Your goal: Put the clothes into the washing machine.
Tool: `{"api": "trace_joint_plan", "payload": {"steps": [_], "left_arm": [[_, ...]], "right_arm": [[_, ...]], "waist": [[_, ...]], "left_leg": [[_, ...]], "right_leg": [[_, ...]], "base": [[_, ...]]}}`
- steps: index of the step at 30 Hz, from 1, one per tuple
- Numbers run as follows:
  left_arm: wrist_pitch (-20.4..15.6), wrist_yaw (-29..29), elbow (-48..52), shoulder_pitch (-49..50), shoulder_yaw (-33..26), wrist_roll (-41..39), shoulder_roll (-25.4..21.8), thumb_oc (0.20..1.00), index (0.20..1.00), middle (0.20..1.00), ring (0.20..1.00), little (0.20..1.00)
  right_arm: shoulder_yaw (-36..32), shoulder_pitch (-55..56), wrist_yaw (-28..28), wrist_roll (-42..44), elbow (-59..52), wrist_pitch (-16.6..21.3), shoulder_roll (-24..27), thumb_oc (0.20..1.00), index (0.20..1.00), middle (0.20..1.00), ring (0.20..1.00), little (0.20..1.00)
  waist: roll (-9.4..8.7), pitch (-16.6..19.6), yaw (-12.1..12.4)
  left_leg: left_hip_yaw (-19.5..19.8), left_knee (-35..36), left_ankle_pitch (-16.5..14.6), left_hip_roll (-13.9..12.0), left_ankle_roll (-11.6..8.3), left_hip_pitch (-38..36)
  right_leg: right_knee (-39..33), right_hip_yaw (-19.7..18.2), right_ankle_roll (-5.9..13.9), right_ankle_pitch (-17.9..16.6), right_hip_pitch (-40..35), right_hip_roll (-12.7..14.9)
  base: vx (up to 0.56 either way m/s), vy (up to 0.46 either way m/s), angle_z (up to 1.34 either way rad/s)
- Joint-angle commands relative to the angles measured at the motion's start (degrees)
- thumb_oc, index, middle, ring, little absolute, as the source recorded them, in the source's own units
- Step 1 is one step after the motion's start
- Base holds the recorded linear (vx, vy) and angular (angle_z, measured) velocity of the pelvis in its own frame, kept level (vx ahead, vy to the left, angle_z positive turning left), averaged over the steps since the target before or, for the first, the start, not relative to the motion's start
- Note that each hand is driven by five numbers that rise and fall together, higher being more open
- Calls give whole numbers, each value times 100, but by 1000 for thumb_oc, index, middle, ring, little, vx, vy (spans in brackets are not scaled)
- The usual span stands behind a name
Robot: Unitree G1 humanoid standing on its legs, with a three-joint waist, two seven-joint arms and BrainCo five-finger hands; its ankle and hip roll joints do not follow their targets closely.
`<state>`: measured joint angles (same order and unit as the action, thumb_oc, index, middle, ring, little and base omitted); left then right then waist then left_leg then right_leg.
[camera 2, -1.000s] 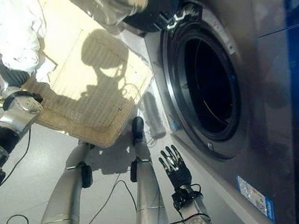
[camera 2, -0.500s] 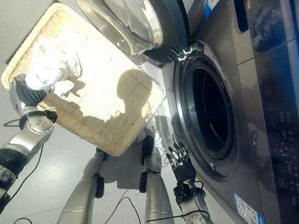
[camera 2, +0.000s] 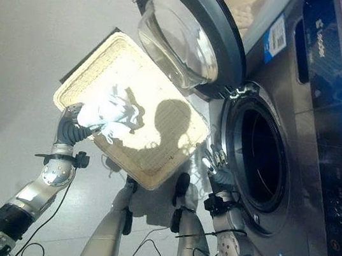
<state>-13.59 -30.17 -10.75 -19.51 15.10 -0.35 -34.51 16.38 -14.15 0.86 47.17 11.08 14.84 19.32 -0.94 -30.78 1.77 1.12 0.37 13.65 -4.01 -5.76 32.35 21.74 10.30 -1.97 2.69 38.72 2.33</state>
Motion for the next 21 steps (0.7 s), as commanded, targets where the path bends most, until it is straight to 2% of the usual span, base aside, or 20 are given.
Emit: {"api": "trace_joint_plan", "payload": {"steps": [1,2,3,4,6,7,8,10,12,13,15,21], "left_arm": [[-685,299,513,-171,5,322,-5,200,200,200,200,200],[-685,300,514,-169,3,322,-6,200,200,200,200,200],[-765,710,826,-59,75,151,-5,200,200,200,200,200],[-770,793,884,-39,76,75,-14,200,200,200,200,200],[-853,1229,1117,28,112,-342,-30,200,200,200,200,200],[-854,1266,1136,23,117,-374,-26,200,200,200,200,200],[-851,1434,1236,-3,155,-566,-38,200,200,200,200,200],[-796,1669,1371,-74,197,-784,-72,200,200,200,200,200],[-758,1768,1434,-129,208,-891,-110,200,200,200,200,200],[-683,1932,1526,-172,231,-1000,-130,200,200,200,200,200],[-568,2081,1641,-245,266,-1171,-224,200,200,200,200,200],[-236,2442,1828,-360,310,-1433,-346,200,200,200,200,200]], "right_arm": [[-69,53,146,-764,-510,0,228,1000,1000,1000,1000,1000],[-68,55,149,-766,-512,-1,227,1000,1000,1000,1000,1000],[54,-134,462,-1854,-606,-155,440,1000,1000,1000,1000,1000],[72,-167,555,-2010,-628,-170,487,1000,1000,1000,1000,1000],[195,-444,928,-3333,-681,-285,814,1000,1000,1000,1000,1000],[214,-487,947,-3533,-678,-320,849,1000,1000,1000,1000,1000],[299,-693,1185,-4211,-672,-429,1023,1000,1000,1000,1000,1000],[418,-1008,1394,-4967,-673,-647,1291,1000,1000,1000,1000,1000],[437,-1154,1439,-5241,-670,-694,1399,1000,1000,1000,1000,1000],[485,-1317,1544,-5798,-669,-725,1544,1000,1000,1000,1000,1000],[570,-1548,1626,-6227,-733,-793,1778,1000,1000,1000,1000,1000],[831,-2042,1488,-6704,-880,-751,2167,1000,1000,1000,1000,1000]], "waist": [[105,98,-126],[104,98,-127],[95,98,-82],[93,98,-75],[90,98,-34],[90,98,-31],[97,98,-7],[109,98,19],[116,98,29],[126,98,51],[132,98,74],[106,98,116]], "left_leg": [[-334,-268,-602,474,162,-183],[-334,-268,-602,473,162,-185],[-344,-255,-611,481,176,-244],[-347,-252,-613,481,178,-254],[-373,-247,-628,481,189,-304],[-376,-247,-631,481,189,-307],[-384,-244,-639,488,200,-335],[-384,-237,-653,505,218,-363],[-378,-248,-639,510,226,-328],[-375,-243,-650,526,234,-350],[-365,-256,-670,553,243,-364],[-381,-202,-678,583,256,-395]], "right_leg": [[-964,209,596,-528,-572,11],[-966,209,596,-529,-573,11],[-1037,243,620,-562,-654,34],[-1045,246,624,-567,-664,35],[-1070,275,649,-576,-725,54],[-1070,278,652,-576,-729,55],[-1066,283,660,-575,-754,59],[-1068,293,674,-579,-781,71],[-1077,297,674,-614,-750,73],[-1078,309,690,-617,-766,84],[-1091,312,705,-624,-784,91],[-1224,296,748,-704,-813,93]], "base": [[-9,9,5],[0,0,0],[-10,6,5],[-12,9,9],[0,10,7],[1,10,3],[0,0,0],[0,0,0],[-3,-2,2],[4,-4,5],[3,-5,2],[3,-13,3]]}}
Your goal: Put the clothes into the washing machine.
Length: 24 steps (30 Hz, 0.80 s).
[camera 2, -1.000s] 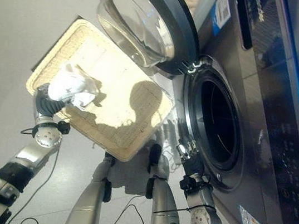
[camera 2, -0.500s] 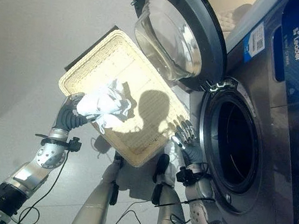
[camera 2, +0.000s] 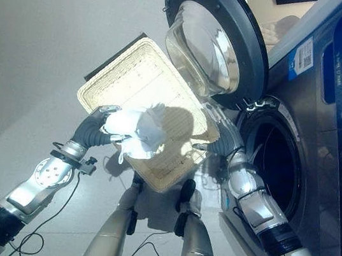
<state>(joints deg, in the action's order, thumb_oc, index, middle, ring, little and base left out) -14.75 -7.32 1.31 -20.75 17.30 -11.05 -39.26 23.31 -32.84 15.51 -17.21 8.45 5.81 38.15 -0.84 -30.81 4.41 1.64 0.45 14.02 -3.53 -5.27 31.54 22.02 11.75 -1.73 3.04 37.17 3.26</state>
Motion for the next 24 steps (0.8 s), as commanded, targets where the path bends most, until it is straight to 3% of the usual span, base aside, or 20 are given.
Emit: {"api": "trace_joint_plan", "payload": {"steps": [1,10,18,19,21,24], "left_arm": [[-110,179,615,-248,94,-394,107,200,200,200,200,200],[10,522,596,-497,286,-608,-49,200,200,200,200,200],[161,592,617,-645,503,-652,-90,200,200,200,200,200],[180,591,546,-709,572,-649,-61,200,200,200,200,200],[181,610,493,-757,629,-664,-32,200,200,200,200,200],[180,610,491,-759,629,-664,-32,200,200,200,200,200]], "right_arm": [[180,-217,6,-268,-636,153,324,1000,1000,1000,1000,1000],[901,-757,-648,-254,-824,276,645,1000,1000,1000,1000,1000],[1092,-789,-1052,536,-1116,647,670,1000,1000,1000,1000,1000],[1143,-801,-1330,831,-1215,722,648,1000,1000,1000,1000,1000],[1229,-822,-1621,1084,-1279,669,616,1000,1000,1000,1000,1000],[1228,-823,-1624,1088,-1281,667,617,1000,1000,1000,1000,1000]], "waist": [[92,102,-145],[30,102,-136],[-13,102,-177],[-33,102,-200],[-46,102,-211],[-46,102,-211]], "left_leg": [[-441,-201,-711,534,205,-319],[-583,-78,-674,503,191,-308],[-624,-67,-665,501,176,-286],[-642,-78,-662,499,167,-258],[-650,-67,-653,493,159,-239],[-650,-66,-652,493,159,-238]], "right_leg": [[-1272,147,728,-748,-662,1],[-1474,148,769,-857,-647,19],[-1549,146,790,-901,-633,22],[-1559,139,793,-912,-602,15],[-1573,133,792,-917,-582,9],[-1573,132,792,-917,-581,9]], "base": [[0,0,0],[0,0,0],[0,1,0],[0,0,0],[0,0,0],[0,0,0]]}}
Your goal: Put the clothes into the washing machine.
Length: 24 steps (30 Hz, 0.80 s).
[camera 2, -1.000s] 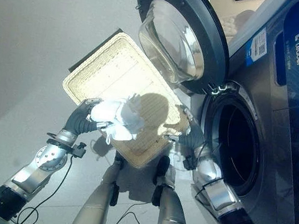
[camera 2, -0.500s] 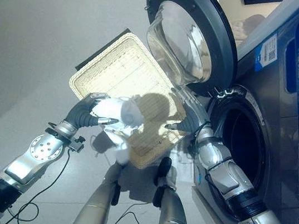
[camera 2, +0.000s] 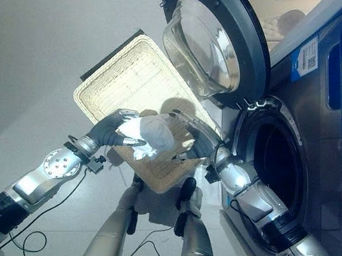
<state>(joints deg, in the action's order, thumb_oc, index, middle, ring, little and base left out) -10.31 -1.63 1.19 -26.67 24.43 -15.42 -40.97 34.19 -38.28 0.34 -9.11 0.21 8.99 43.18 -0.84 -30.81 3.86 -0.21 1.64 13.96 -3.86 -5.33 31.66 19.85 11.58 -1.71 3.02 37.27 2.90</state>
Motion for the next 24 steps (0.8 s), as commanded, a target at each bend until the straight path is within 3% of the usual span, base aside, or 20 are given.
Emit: {"api": "trace_joint_plan", "payload": {"steps": [1,2,9,18,21,24], "left_arm": [[-264,41,503,-168,-84,-227,140,200,200,200,200,200],[-307,345,543,-182,22,-668,187,200,200,200,200,200],[-328,1163,758,-124,253,-1703,452,200,200,200,200,200],[169,2048,940,-150,582,-2710,739,200,200,200,200,200],[457,2623,1018,-172,676,-3496,929,200,200,200,200,200],[493,2690,1022,-151,682,-3579,952,200,200,200,200,200]], "right_arm": [[141,-279,-107,277,-457,349,114,1000,1000,1000,1000,1000],[284,-217,-362,807,-584,199,79,1000,1000,1000,1000,1000],[401,-54,-401,972,-479,59,-149,1000,1000,1000,1000,1000],[410,39,-403,1273,-304,-152,-578,1000,1000,1000,1000,1000],[522,18,-254,1086,-90,-352,-698,1000,1000,1000,1000,1000],[534,32,-241,1070,-57,-358,-714,1000,1000,1000,1000,1000]], "waist": [[-46,102,-156],[-68,102,-190],[-33,102,-248],[10,102,-320],[38,102,-374],[43,102,-376]], "left_leg": [[-465,-185,-647,526,165,-250],[-491,-139,-613,498,151,-228],[-529,-91,-582,487,143,-201],[-554,-61,-569,489,142,-178],[-588,-55,-542,488,148,-116],[-591,-43,-549,487,147,-146]], "right_leg": [[-1356,149,790,-915,-590,45],[-1396,135,784,-936,-558,25],[-1475,97,760,-991,-519,5],[-1509,26,747,-1036,-456,-25],[-1551,-44,722,-1093,-385,-40],[-1555,-49,723,-1082,-409,-42]], "base": [[4,-21,-3],[0,0,0],[2,2,-6],[0,2,-1],[0,0,0],[5,3,-4]]}}
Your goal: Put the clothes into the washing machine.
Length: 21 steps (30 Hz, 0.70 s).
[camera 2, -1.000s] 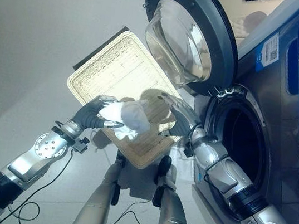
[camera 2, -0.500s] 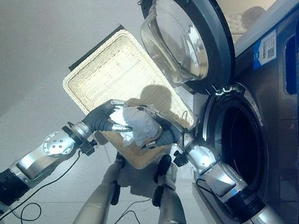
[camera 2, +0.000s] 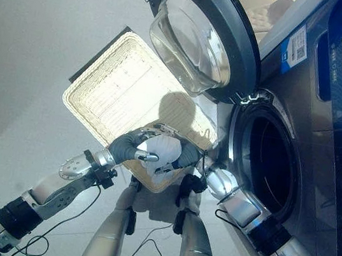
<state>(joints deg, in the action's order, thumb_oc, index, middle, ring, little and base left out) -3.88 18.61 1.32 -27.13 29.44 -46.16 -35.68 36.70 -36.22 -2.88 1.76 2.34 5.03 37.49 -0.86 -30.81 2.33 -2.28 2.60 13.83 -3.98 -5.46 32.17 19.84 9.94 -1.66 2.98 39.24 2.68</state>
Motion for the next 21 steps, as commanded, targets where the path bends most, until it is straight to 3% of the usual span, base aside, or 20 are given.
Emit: {"api": "trace_joint_plan", "payload": {"steps": [1,3,7,9,10,11,21], "left_arm": [[-150,666,1009,-105,181,-505,423,200,200,200,200,200],[304,1252,1127,-92,306,-1356,636,200,200,200,200,200],[470,1379,1118,-50,369,-1739,758,200,200,200,200,200],[526,1399,1088,-19,354,-1903,841,200,200,200,200,200],[529,1389,1084,-16,350,-1916,860,200,200,200,200,200],[511,1354,1081,-1,328,-1994,897,200,200,200,200,200],[303,1319,1143,92,162,-1885,907,200,200,200,200,200]], "right_arm": [[282,-174,80,-17,-269,38,-145,1000,1000,1000,1000,1000],[334,-198,129,-262,106,-51,-364,1000,1000,1000,1000,1000],[357,-220,163,-224,260,-119,-444,1000,1000,1000,1000,1000],[365,-228,114,-215,375,-193,-494,551,551,551,551,551],[369,-230,100,-212,382,-216,-508,514,514,514,514,514],[376,-223,27,-149,417,-304,-534,200,200,200,200,200],[378,-116,-315,-102,494,-450,-535,200,200,200,200,200]], "waist": [[44,101,-223],[85,101,-251],[84,101,-256],[76,101,-254],[71,101,-254],[59,101,-251],[20,101,-215]], "left_leg": [[-384,-139,-536,499,161,-197],[-398,-100,-524,508,171,-195],[-401,-81,-522,510,168,-206],[-391,-84,-519,517,167,-196],[-391,-76,-519,515,168,-199],[-392,-75,-516,512,171,-190],[-320,-79,-507,512,181,-156]], "right_leg": [[-1554,115,719,-1079,-607,-20],[-1597,56,704,-1117,-589,-31],[-1623,42,704,-1138,-591,-30],[-1612,36,702,-1147,-571,-36],[-1615,34,701,-1149,-571,-38],[-1611,37,699,-1148,-563,-43],[-1588,39,683,-1131,-549,-49]], "base": [[14,22,-11],[14,32,-4],[0,0,0],[0,0,0],[0,0,0],[0,0,0],[0,0,0]]}}
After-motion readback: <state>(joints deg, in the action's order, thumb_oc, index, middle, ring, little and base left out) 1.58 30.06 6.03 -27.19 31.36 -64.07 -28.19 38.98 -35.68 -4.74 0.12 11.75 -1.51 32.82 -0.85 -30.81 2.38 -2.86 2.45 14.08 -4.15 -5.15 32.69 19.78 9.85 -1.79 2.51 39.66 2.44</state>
